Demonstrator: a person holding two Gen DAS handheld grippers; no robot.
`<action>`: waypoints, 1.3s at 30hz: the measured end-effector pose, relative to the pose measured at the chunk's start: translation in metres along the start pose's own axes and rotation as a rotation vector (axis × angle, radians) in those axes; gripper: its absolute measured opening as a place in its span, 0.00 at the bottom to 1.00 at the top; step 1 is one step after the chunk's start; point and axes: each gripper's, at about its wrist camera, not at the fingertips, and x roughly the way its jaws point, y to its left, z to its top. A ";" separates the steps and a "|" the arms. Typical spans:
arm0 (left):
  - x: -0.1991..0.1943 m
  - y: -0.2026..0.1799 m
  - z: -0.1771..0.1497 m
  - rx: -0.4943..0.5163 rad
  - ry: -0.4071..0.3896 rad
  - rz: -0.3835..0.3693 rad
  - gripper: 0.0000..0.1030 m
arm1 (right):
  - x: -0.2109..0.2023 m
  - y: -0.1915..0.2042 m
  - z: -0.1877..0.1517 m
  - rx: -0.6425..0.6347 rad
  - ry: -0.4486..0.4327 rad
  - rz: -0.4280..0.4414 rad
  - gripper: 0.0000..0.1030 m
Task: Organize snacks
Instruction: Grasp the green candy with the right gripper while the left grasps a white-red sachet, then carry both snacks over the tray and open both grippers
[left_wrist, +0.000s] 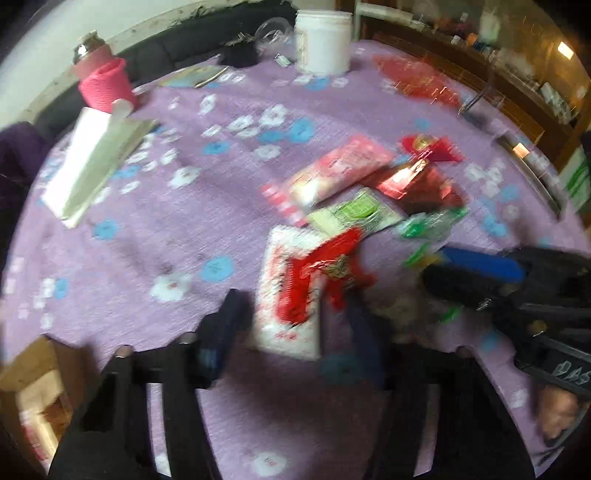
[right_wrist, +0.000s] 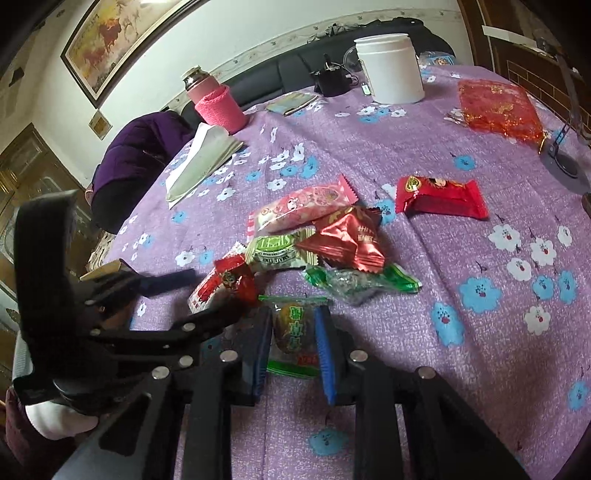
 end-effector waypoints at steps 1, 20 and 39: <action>0.000 0.001 0.001 -0.002 0.001 0.009 0.33 | 0.000 0.001 -0.001 -0.006 -0.002 -0.003 0.26; -0.118 0.004 -0.073 -0.201 -0.181 -0.004 0.30 | -0.015 0.004 -0.001 0.012 -0.031 0.115 0.22; -0.196 0.098 -0.197 -0.564 -0.320 0.128 0.31 | -0.032 0.011 -0.023 0.129 -0.005 0.293 0.22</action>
